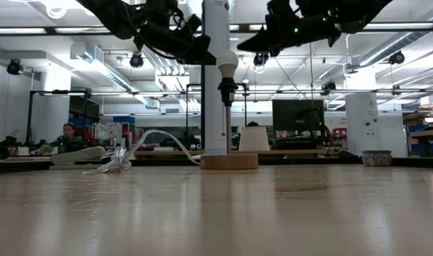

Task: Screw lightbulb
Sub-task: Remove the lightbulb from the desk lamp

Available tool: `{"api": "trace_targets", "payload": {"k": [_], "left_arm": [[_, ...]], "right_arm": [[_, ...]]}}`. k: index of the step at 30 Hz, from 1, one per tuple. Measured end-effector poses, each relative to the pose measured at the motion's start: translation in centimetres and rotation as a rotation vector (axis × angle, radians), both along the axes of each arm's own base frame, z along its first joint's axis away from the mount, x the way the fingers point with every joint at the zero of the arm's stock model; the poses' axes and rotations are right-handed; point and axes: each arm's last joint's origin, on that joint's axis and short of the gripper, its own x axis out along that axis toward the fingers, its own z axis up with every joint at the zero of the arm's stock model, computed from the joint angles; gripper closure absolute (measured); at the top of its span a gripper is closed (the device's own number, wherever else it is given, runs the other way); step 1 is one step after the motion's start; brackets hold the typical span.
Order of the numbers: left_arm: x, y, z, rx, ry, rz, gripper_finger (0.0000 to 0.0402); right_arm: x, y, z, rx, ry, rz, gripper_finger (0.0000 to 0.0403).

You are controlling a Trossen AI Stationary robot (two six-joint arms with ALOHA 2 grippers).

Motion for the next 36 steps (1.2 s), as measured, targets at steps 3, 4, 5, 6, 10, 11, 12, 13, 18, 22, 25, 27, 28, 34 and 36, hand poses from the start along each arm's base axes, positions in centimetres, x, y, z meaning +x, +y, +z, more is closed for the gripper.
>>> {"api": "trace_targets", "payload": {"k": [3, 4, 5, 6, 10, 11, 12, 13, 18, 22, 25, 27, 28, 34, 36], "left_arm": [[0.0, -0.2, -0.4, -0.027, 0.001, -0.002, 0.0401], [0.1, -0.3, -0.3, -0.030, -0.003, -0.005, 0.0401], [0.1, -0.3, -0.3, -0.036, -0.008, -0.005, 0.0401], [0.1, -0.3, -0.3, -0.039, -0.010, -0.006, 0.0401], [0.2, -0.5, -0.3, -0.042, -0.011, -0.012, 0.0401], [0.2, -0.5, -0.3, -0.042, -0.011, -0.012, 0.0401], [0.2, -0.6, -0.3, -0.042, -0.011, -0.013, 0.0401], [0.3, -0.6, -0.3, -0.043, -0.012, -0.014, 0.0401], [0.4, -0.8, -0.4, -0.045, -0.011, -0.022, 0.0401], [0.5, -1.1, -0.4, -0.052, -0.010, -0.056, 0.0401], [0.6, -1.3, -0.4, -0.056, -0.009, -0.059, 0.0401], [0.6, -1.4, -0.4, -0.059, -0.004, -0.062, 0.0401], [0.6, -1.5, -0.5, -0.061, 0.000, -0.063, 0.0401], [0.6, -1.6, -0.6, -0.076, 0.013, -0.065, 0.0401], [0.6, -1.7, -0.6, -0.079, 0.016, -0.067, 0.0401]], "right_arm": [[0.5, -0.3, -0.7, 0.025, 0.020, -0.008, 0.0403], [0.7, -0.4, -0.9, 0.036, 0.026, -0.010, 0.0403], [0.8, -0.4, -1.1, 0.041, 0.031, -0.011, 0.0403], [0.9, -0.5, -1.2, 0.040, 0.031, -0.014, 0.0403], [0.9, -0.6, -1.2, 0.035, 0.022, -0.026, 0.0403], [0.9, -0.6, -1.1, 0.030, 0.013, -0.033, 0.0403], [0.9, -0.6, -1.0, 0.027, 0.009, -0.044, 0.0403], [0.8, -0.6, -0.9, 0.023, 0.007, -0.053, 0.0403], [0.7, -0.7, -0.6, 0.014, 0.001, -0.069, 0.0403], [0.9, -0.8, -0.5, 0.016, -0.001, -0.069, 0.0403], [1.1, -0.9, -0.7, 0.023, 0.004, -0.065, 0.0403], [1.2, -0.9, -0.8, 0.034, 0.005, -0.066, 0.0403], [1.2, -0.9, -0.8, 0.037, 0.005, -0.070, 0.0403], [1.2, -1.0, -0.9, 0.029, 0.012, -0.108, 0.0403], [1.1, -1.0, -0.9, 0.028, 0.012, -0.114, 0.0403]]}}
